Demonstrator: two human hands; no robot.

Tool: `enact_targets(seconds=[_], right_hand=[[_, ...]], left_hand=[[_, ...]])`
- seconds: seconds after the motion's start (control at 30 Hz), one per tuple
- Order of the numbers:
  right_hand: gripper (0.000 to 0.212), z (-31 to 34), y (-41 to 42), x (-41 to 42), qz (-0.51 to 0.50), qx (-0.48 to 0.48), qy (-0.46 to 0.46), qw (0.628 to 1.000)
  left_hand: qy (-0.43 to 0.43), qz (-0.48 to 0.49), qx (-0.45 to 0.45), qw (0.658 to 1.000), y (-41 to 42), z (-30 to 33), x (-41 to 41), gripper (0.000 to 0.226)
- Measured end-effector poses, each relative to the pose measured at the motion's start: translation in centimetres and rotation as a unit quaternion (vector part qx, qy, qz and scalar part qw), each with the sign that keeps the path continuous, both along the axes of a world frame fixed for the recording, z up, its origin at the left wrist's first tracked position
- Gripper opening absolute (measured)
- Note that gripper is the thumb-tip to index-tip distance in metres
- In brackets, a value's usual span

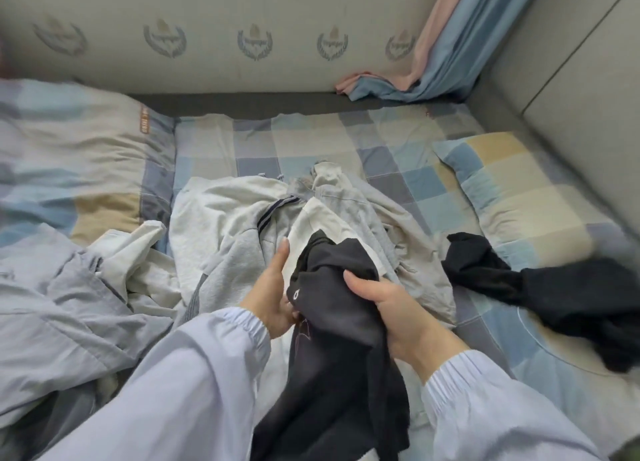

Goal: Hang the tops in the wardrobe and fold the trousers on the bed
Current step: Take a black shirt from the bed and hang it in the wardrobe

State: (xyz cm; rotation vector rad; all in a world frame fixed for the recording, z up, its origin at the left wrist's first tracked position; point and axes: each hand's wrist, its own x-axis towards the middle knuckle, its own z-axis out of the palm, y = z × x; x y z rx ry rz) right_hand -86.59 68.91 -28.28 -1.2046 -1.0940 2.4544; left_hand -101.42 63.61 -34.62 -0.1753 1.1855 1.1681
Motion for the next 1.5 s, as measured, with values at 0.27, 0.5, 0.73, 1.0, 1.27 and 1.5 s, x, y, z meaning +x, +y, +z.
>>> enact_targets(seconds=[0.27, 0.5, 0.73, 1.0, 1.27, 1.5], right_hand=[[0.055, 21.3, -5.8, 8.5, 0.122, 0.185, -0.079, 0.972], [0.054, 34.8, -11.7, 16.7, -0.069, 0.576, -0.280, 0.764], [0.016, 40.1, -20.7, 23.8, -0.202, 0.694, -0.377, 0.579], [0.026, 45.9, -33.0, 35.4, -0.564, 0.607, -0.330, 0.453], [0.046, 47.5, -49.7, 49.6, -0.685, 0.460, -0.321, 0.465], [0.029, 47.4, -64.3, 58.0, -0.759, 0.329, -0.326, 0.458]], left_hand=[[0.011, -0.045, 0.201, 0.978, -0.8, 24.0, 5.2, 0.039], [0.297, -0.279, 0.376, 0.832, -8.2, 39.9, 17.2, 0.014], [0.461, -0.293, 0.495, 0.676, -14.2, 46.9, 24.8, 0.023], [0.419, -0.461, 0.612, 0.487, -22.8, 52.3, 32.9, 0.007], [0.369, -0.635, 0.583, 0.347, -29.4, 49.2, 44.5, 0.016], [0.206, -0.651, 0.591, 0.430, -37.0, 47.8, 58.8, 0.025]])
